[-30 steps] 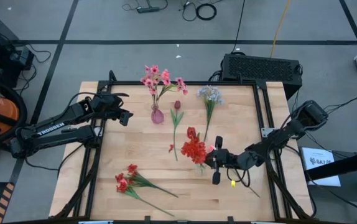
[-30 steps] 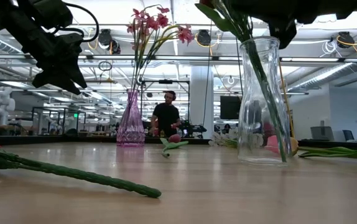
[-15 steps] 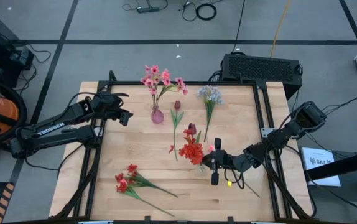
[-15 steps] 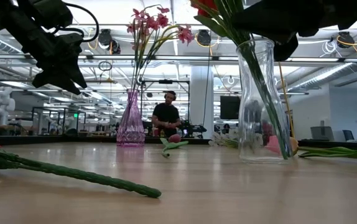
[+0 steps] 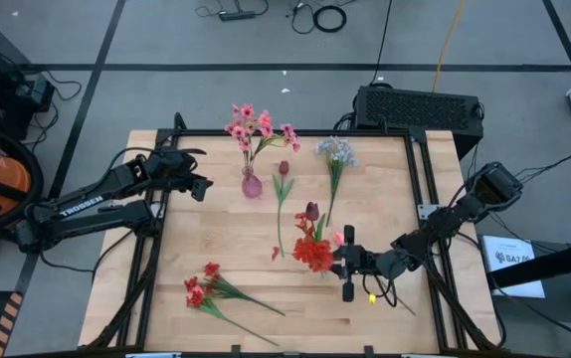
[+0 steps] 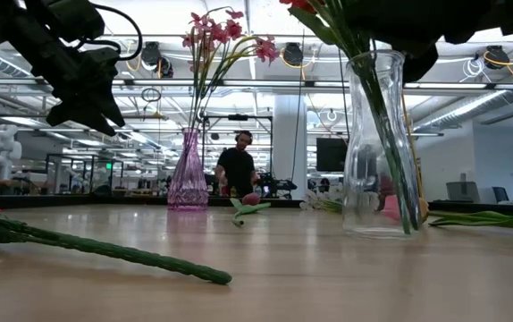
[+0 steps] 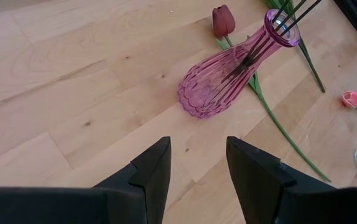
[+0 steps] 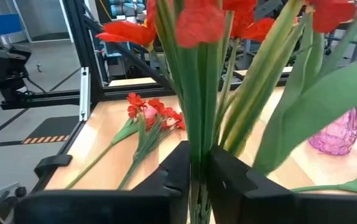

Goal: Sort flowers into vase by color
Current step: Put the right red flowers into the transparent flower vase

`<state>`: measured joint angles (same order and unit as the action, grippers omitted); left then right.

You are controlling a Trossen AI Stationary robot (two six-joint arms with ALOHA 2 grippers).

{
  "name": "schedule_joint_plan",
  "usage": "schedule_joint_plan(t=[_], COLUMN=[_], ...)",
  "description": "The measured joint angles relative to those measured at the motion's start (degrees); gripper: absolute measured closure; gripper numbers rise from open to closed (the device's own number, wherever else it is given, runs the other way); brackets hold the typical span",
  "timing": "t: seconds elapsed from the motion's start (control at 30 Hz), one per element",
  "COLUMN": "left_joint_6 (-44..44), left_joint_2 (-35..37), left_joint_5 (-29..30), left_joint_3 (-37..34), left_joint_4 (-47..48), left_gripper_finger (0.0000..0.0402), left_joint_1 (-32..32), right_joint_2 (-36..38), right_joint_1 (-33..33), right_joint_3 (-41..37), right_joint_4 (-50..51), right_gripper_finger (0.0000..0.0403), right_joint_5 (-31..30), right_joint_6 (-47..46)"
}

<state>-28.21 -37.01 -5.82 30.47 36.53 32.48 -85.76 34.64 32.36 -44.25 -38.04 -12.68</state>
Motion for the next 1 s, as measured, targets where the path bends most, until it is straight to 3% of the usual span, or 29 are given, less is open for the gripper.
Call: schedule_joint_plan(t=[0.27,0.57,0.77,1.0], left_joint_6=[-0.02,0.00,-0.02,-0.01], left_joint_2=[0.00,0.00,0.00,0.00], left_joint_5=[-0.85,-1.01,-1.01,-1.01], left_joint_3=[0.01,0.01,0.01,0.01], left_joint_4=[0.00,-0.02,-0.02,-0.02], left_gripper_finger=[0.0240,0.0240,0.0240,0.0240], left_joint_1=[0.01,0.01,-0.01,0.00], right_joint_2=[0.00,0.26,1.88,9.02], right_joint_1=[1.69,2.21,3.90,4.53], right_joint_3=[0.00,0.00,0.00,0.00], right_joint_4=[0.42,-0.04,0.90,13.26], right_gripper_finger=[0.0307,0.0258,0.0248,0.0248], right_joint_5=[-8.48,-8.26,-8.11,-7.36], right_joint_6=[0.36,-0.17,-0.15,-4.62])
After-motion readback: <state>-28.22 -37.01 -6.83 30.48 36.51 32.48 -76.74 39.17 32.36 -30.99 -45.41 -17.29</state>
